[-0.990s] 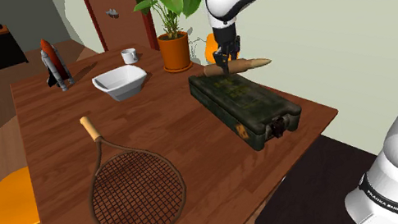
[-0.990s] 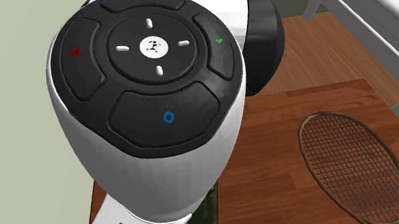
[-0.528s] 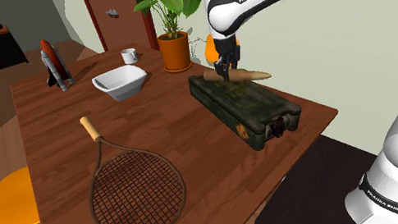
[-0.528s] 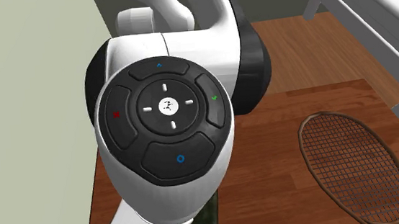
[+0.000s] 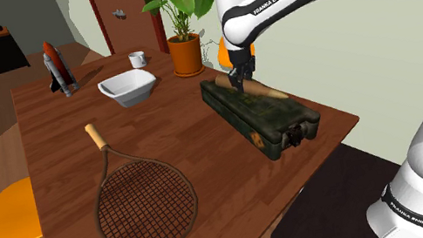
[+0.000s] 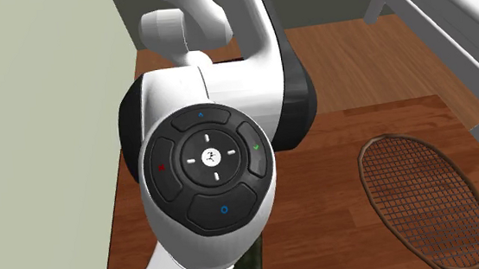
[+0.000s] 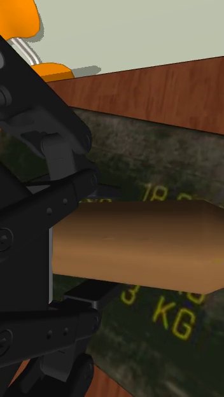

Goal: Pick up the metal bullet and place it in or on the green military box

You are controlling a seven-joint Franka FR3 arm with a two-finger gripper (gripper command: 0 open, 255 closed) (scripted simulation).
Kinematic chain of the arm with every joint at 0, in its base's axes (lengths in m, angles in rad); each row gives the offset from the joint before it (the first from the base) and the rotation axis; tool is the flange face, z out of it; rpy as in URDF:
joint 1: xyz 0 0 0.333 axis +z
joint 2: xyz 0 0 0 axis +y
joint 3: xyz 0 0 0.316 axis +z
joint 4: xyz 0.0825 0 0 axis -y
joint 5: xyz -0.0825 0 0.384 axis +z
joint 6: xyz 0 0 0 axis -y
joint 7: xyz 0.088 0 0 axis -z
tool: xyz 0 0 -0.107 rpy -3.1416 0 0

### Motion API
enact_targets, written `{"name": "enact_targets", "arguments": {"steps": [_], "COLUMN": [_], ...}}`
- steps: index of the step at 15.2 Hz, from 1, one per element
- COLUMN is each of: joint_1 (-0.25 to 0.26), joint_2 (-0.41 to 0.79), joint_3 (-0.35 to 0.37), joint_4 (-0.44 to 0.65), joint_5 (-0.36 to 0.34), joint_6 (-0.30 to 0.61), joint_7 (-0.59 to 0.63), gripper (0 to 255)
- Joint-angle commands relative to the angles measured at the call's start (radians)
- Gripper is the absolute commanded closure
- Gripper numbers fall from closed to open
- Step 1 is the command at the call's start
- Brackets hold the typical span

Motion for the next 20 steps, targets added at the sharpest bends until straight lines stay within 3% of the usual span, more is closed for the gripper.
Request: {"name": "enact_targets", "arguments": {"steps": [1, 4, 5, 10, 14, 20], "joint_1": [0.0, 0.0, 0.0, 0.0, 0.008, 0.008], "joint_2": [0.001, 0.001, 0.001, 0.001, -0.032, -0.032], "joint_3": [0.0, 0.0, 0.0, 0.0, 0.008, 0.008], "joint_4": [-0.001, -0.001, -0.001, -0.001, 0.088, 0.088], "joint_5": [0.0, 0.0, 0.0, 0.0, 0.016, 0.016], "joint_6": [0.002, 0.002, 0.002, 0.002, -0.12, -0.12], "joint_7": [0.0, 0.0, 0.0, 0.0, -0.01, -0.01], "gripper": [255, 255, 0, 0, 0, 0]}}
